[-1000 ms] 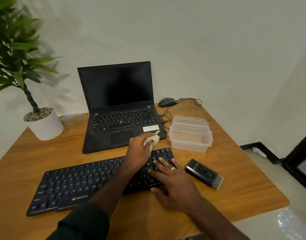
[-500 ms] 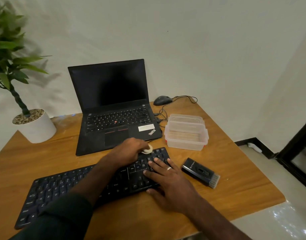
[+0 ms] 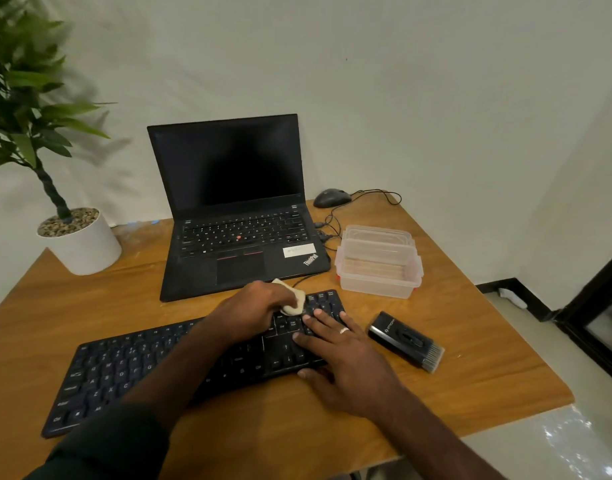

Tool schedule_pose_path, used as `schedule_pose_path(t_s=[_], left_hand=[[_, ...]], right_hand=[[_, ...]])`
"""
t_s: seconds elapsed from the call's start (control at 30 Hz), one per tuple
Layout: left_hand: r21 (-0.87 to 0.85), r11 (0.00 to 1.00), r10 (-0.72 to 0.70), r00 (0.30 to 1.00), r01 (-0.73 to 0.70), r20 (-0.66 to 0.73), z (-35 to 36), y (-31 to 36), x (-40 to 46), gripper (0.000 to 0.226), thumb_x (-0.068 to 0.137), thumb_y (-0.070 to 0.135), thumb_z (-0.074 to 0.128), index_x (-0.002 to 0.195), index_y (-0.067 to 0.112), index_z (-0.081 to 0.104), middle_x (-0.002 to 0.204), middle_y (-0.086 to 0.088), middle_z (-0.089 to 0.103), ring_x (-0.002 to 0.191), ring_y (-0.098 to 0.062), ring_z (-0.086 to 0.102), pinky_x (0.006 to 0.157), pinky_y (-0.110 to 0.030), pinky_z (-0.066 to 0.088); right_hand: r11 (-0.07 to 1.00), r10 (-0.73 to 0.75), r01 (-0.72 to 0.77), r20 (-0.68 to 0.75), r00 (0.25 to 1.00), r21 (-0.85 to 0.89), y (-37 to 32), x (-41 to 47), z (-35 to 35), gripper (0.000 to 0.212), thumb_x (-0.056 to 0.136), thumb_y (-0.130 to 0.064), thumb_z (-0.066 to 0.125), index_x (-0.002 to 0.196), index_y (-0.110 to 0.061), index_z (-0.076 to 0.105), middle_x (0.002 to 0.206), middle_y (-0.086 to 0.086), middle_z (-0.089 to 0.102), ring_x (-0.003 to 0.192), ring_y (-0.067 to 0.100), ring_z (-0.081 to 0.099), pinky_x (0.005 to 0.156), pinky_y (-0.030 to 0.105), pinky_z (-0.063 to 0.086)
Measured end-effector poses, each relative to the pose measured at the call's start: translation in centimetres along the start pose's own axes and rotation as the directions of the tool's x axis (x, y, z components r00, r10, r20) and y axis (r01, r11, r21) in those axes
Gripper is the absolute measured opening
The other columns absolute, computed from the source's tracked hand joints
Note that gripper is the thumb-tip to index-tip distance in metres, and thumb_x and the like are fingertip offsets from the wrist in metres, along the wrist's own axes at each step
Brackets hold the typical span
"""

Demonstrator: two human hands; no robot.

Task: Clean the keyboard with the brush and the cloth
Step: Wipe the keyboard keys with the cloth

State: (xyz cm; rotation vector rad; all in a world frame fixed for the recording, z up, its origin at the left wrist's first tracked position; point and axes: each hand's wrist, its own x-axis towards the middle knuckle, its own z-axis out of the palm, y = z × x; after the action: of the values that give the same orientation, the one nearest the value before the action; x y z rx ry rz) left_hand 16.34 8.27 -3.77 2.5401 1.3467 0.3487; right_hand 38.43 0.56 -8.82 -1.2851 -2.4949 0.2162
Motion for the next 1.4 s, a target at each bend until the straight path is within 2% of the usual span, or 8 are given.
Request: schedule_pose_path(t_s=[0.13, 0.33, 0.5, 0.63, 0.9, 1.03, 1.17, 1.4], left_hand=[[-0.132, 0.985, -0.139, 0.971, 0.114, -0.193, -1.5, -2.0, -4.7, 0.037, 0.088, -0.005, 0.063, 0.118, 0.016, 0.072, 0.125, -0.001, 0.069, 0.117, -0.013, 0.061, 0.102, -0.024, 0.047], [-0.258, 0.906, -0.422, 0.716, 0.334, -0.555, -4.3, -4.5, -16.0, 0.046, 0.086, -0.011, 0.064, 0.125, 0.014, 0.068, 0.121, 0.005, 0.062, 0.104, -0.009, 0.060, 0.088, 0.001, 0.039], [-0.240, 0.804, -0.551, 0.531, 0.544, -0.644, -6.1, -7.1, -23.3, 0.048, 0.088, -0.012, 0.058, 0.128, 0.013, 0.065, 0.125, -0.010, 0.067, 0.103, -0.013, 0.058, 0.090, -0.027, 0.046], [-0.266, 0.763, -0.629, 0.581, 0.589, -0.516, -5.0, -7.2, -24.0, 0.045, 0.089, -0.009, 0.059, 0.127, 0.013, 0.065, 0.126, -0.012, 0.067, 0.108, -0.016, 0.061, 0.092, -0.019, 0.042], [-0.035, 0.733, -0.641, 0.674, 0.679, -0.367, -1.5, -4.6, -20.1, 0.054, 0.077, -0.015, 0.053, 0.124, 0.009, 0.066, 0.133, -0.013, 0.064, 0.113, -0.039, 0.064, 0.091, -0.049, 0.053], [0.082, 0.795, -0.557, 0.778, 0.601, -0.290, -1.0, -2.1, -17.8, 0.053, 0.089, -0.003, 0.053, 0.139, 0.013, 0.054, 0.144, -0.008, 0.055, 0.130, -0.027, 0.054, 0.105, -0.042, 0.044], [-0.163, 0.864, -0.503, 0.798, 0.477, -0.332, -1.0, -0.4, -14.4, 0.042, 0.094, 0.004, 0.058, 0.134, 0.017, 0.060, 0.132, -0.005, 0.065, 0.119, -0.020, 0.061, 0.102, -0.029, 0.048], [-0.782, 0.550, -0.823, 0.344, 0.291, -0.451, -3.0, -2.2, -16.5, 0.032, 0.097, 0.004, 0.055, 0.119, 0.024, 0.066, 0.109, -0.004, 0.070, 0.082, -0.014, 0.067, 0.058, -0.017, 0.053]], right_hand=[[1.000, -0.021, 0.021, -0.039, 0.999, -0.017, 0.0, -0.1, 0.4, 0.058, 0.096, -0.061, 0.043, 0.148, -0.036, 0.043, 0.161, -0.005, 0.032, 0.152, 0.012, 0.015, 0.124, 0.046, 0.009], [0.992, -0.095, 0.086, -0.104, 0.990, -0.092, -1.5, 0.5, 1.2, 0.059, 0.088, -0.050, 0.055, 0.144, -0.032, 0.052, 0.158, -0.004, 0.040, 0.152, 0.014, 0.024, 0.122, 0.047, 0.010], [0.983, -0.163, 0.156, -0.075, 0.984, -0.093, -5.6, 2.4, 2.9, 0.063, 0.088, -0.065, 0.052, 0.144, -0.037, 0.049, 0.158, -0.009, 0.036, 0.151, 0.012, 0.024, 0.120, 0.048, 0.014], [0.976, -0.173, 0.169, -0.019, 0.985, -0.134, -6.7, 3.5, 4.0, 0.059, 0.090, -0.067, 0.044, 0.141, -0.038, 0.051, 0.151, -0.010, 0.048, 0.145, 0.010, 0.033, 0.118, 0.042, 0.017], [0.979, -0.189, 0.183, -0.051, 0.981, -0.093, -6.4, 3.5, 3.9, 0.054, 0.096, -0.060, 0.043, 0.139, -0.030, 0.056, 0.148, -0.004, 0.052, 0.144, 0.017, 0.039, 0.116, 0.053, 0.032], [0.978, -0.198, 0.193, -0.065, 0.978, -0.083, -6.3, 3.4, 3.8, 0.052, 0.096, -0.058, 0.044, 0.136, -0.027, 0.060, 0.146, -0.002, 0.054, 0.143, 0.019, 0.040, 0.113, 0.057, 0.036], [0.981, -0.182, 0.178, -0.043, 0.982, -0.079, -6.3, 3.5, 3.7, 0.053, 0.096, -0.059, 0.044, 0.137, -0.029, 0.058, 0.149, -0.003, 0.051, 0.144, 0.016, 0.037, 0.115, 0.056, 0.033], [0.993, -0.110, 0.112, 0.051, 0.993, -0.039, -6.5, 3.5, 3.5, 0.059, 0.095, -0.064, 0.037, 0.147, -0.038, 0.042, 0.157, -0.014, 0.034, 0.149, 0.005, 0.019, 0.123, 0.044, 0.012]])
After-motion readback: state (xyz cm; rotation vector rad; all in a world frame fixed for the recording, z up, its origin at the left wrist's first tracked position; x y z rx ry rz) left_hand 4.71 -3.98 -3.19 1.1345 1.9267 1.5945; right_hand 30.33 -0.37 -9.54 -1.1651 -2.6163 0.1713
